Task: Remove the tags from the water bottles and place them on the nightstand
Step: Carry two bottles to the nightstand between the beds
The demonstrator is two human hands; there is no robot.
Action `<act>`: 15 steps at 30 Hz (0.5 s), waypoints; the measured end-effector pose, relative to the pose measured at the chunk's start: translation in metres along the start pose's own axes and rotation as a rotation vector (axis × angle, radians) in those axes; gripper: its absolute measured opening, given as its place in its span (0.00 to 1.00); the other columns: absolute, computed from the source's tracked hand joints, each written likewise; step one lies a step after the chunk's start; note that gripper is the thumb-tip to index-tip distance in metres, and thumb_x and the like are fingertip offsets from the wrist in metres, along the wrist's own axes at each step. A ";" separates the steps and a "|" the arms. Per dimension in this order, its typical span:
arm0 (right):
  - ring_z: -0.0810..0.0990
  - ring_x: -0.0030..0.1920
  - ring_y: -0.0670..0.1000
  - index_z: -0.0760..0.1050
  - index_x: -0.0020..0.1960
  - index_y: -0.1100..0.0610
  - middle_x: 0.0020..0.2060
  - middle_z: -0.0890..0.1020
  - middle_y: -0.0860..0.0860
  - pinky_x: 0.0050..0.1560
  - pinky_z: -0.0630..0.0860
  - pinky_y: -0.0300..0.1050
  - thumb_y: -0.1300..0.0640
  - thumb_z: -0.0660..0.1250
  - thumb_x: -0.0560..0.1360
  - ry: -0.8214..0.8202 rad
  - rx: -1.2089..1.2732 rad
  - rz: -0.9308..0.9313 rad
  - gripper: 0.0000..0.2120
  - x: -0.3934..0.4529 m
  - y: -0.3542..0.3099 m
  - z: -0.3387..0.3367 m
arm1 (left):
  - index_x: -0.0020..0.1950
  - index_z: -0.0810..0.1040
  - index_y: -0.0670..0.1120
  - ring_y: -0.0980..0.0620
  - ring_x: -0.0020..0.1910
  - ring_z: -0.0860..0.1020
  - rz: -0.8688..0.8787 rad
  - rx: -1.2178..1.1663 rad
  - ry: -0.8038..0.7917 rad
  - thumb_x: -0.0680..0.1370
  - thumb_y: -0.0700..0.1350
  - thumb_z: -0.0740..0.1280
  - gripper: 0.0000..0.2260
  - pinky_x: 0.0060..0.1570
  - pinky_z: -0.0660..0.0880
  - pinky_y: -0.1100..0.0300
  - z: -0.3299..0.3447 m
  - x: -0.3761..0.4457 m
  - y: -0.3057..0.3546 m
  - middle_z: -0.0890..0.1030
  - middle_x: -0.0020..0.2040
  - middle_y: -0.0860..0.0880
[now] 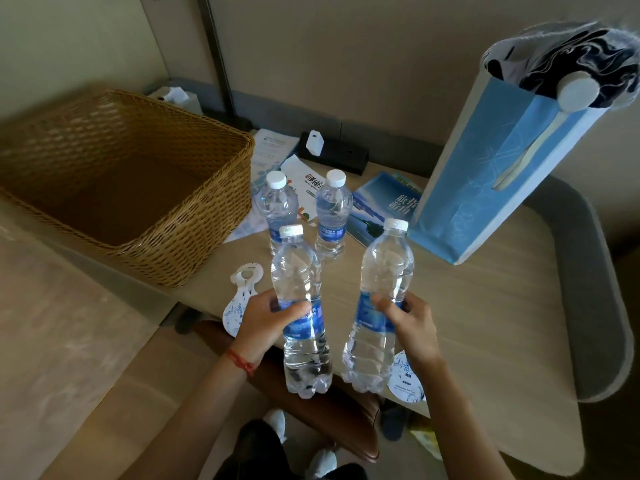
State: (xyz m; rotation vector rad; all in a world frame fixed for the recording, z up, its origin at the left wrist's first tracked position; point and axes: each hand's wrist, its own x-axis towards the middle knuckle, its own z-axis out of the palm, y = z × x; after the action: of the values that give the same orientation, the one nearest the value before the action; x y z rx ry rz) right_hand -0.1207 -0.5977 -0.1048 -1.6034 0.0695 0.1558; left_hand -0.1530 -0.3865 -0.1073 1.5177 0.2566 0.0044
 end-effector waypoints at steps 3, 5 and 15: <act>0.82 0.37 0.51 0.81 0.41 0.54 0.35 0.84 0.54 0.40 0.78 0.44 0.46 0.70 0.61 -0.043 0.001 0.024 0.14 -0.007 -0.009 0.011 | 0.43 0.81 0.48 0.48 0.45 0.82 -0.026 -0.036 0.048 0.70 0.38 0.70 0.06 0.45 0.79 0.57 -0.006 -0.012 0.003 0.84 0.41 0.49; 0.82 0.38 0.55 0.81 0.40 0.54 0.34 0.84 0.54 0.41 0.78 0.49 0.43 0.71 0.59 -0.094 0.010 0.017 0.16 -0.011 -0.014 0.019 | 0.42 0.81 0.47 0.52 0.39 0.82 -0.038 -0.047 0.075 0.72 0.37 0.68 0.06 0.38 0.78 0.63 -0.015 -0.019 0.005 0.84 0.36 0.52; 0.83 0.34 0.46 0.80 0.38 0.55 0.32 0.85 0.47 0.32 0.76 0.34 0.51 0.69 0.65 -0.307 0.004 -0.020 0.08 -0.036 -0.031 0.089 | 0.33 0.79 0.48 0.62 0.27 0.79 0.002 -0.011 0.309 0.72 0.37 0.68 0.09 0.25 0.71 0.72 -0.084 -0.062 0.012 0.82 0.26 0.56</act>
State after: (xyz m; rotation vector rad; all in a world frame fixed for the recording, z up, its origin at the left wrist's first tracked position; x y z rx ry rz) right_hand -0.1573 -0.5095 -0.0713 -1.5587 -0.1836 0.3838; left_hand -0.2260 -0.3133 -0.0875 1.5037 0.5004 0.2431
